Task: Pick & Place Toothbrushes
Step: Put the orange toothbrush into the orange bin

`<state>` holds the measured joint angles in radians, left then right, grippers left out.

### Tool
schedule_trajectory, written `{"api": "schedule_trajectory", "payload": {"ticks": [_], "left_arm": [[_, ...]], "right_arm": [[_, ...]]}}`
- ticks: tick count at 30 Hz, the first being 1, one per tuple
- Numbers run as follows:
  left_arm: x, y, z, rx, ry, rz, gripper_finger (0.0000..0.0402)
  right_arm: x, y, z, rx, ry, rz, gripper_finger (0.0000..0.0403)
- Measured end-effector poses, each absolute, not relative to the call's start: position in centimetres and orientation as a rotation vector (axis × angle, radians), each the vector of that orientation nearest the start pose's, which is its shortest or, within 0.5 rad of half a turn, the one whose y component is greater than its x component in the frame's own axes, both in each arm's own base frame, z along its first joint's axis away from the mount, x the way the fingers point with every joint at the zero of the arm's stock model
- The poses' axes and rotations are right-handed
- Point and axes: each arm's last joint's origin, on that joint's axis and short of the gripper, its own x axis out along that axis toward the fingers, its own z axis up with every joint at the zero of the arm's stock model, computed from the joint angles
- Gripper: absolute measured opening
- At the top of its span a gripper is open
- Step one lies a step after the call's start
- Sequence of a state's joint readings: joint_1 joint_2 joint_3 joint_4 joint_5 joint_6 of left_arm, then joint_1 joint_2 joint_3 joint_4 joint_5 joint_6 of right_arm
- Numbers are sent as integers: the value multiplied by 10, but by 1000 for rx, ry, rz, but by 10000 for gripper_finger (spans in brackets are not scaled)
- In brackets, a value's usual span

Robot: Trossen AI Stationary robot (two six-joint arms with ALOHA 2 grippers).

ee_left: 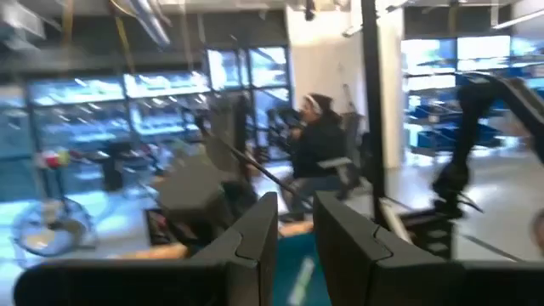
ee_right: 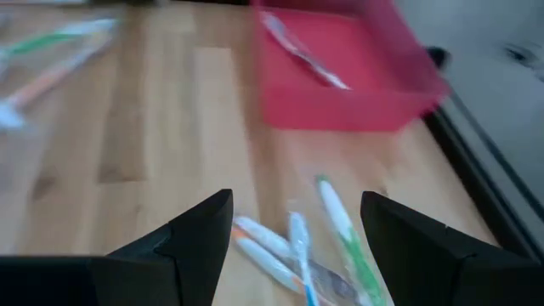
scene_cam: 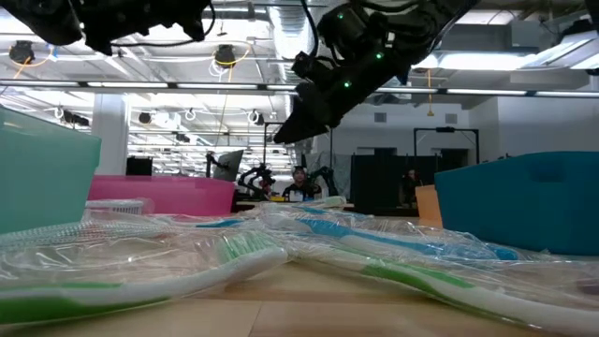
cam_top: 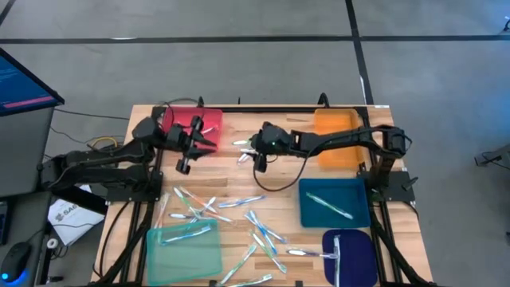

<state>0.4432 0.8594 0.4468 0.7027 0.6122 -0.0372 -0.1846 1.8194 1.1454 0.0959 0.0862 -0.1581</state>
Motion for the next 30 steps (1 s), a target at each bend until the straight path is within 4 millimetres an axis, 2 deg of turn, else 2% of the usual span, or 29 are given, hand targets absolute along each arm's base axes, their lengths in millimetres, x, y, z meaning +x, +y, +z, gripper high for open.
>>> {"api": "schedule_trajectory", "payload": {"ticks": [8,15,21,26,30], "left_arm": [[170,72,300,169,-283,-123,72],[170,72,302,170,-286,-122,72],[173,73,299,130,-263,-132,72],[176,74,296,118,-248,-141,72],[176,75,295,114,-243,-141,72]], "right_arm": [[383,-79,183,-275,737,-113,255],[393,-83,159,-119,843,-136,255],[405,-89,165,-111,828,-139,255],[405,-86,167,-34,813,8,255],[405,-85,166,-30,819,27,255]]}}
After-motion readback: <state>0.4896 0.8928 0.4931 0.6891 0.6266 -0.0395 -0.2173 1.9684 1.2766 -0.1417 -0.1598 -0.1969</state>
